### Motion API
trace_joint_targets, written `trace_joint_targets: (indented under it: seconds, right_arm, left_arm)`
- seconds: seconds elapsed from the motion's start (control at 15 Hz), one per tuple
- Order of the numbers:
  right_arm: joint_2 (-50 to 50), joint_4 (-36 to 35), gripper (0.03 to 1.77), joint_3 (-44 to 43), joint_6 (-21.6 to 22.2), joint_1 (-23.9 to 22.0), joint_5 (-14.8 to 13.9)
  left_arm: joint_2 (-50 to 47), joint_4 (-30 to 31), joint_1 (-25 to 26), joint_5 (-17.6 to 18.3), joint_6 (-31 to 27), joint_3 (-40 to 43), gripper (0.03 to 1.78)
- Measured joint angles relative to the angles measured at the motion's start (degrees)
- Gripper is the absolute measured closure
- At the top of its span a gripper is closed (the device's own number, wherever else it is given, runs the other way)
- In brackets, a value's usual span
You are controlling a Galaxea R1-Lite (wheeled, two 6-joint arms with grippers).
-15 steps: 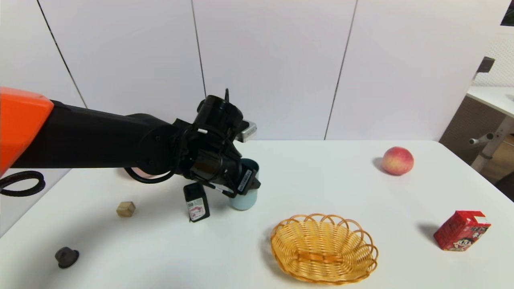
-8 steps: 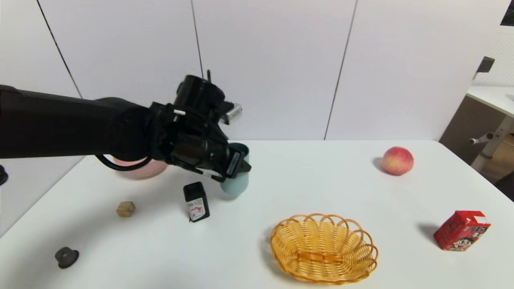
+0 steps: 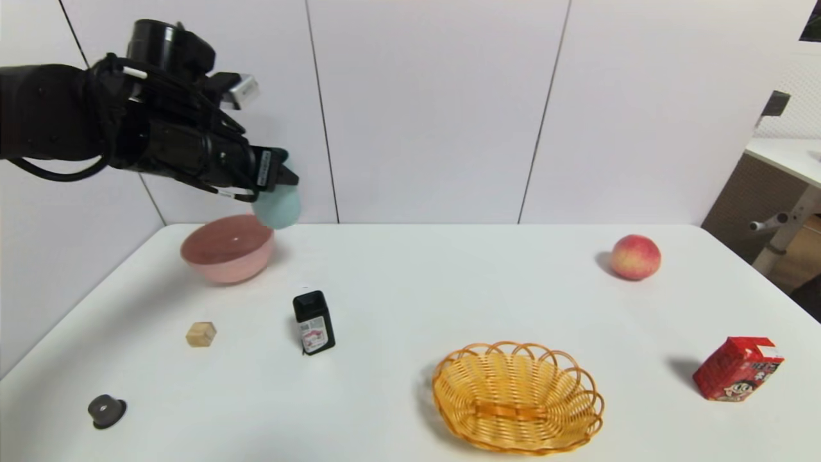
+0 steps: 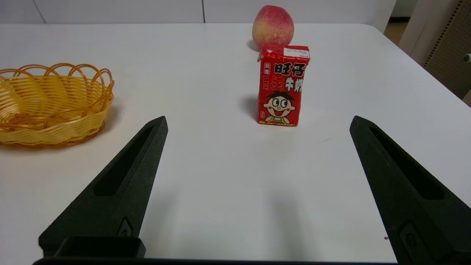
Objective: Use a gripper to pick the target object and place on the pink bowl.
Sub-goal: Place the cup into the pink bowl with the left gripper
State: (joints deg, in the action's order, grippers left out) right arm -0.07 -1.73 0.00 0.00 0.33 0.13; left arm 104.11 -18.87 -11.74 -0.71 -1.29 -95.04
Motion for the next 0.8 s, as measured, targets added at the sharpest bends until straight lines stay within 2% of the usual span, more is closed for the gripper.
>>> trace_joint_targets:
  seconds: [0.13, 0.33, 0.47, 0.8]
  right_arm:
    - [0.0, 0.0, 0.09, 0.0, 0.0, 0.0, 0.0]
    - [0.0, 0.0, 0.09, 0.0, 0.0, 0.0, 0.0]
    - [0.0, 0.0, 0.09, 0.0, 0.0, 0.0, 0.0]
    - [0.0, 0.0, 0.09, 0.0, 0.0, 0.0, 0.0]
  left_arm:
    - [2.1, -0.1, 4.6, 0.1, -0.4, -2.8, 0.67]
    - [5.7, -0.1, 8.0, 1.2, -1.4, -5.3, 0.67]
    - [7.9, -0.1, 8.6, 2.5, -1.4, -5.7, 0.67]
    - [11.9, 0.1, 9.6, 2.8, -1.5, -6.1, 0.67]
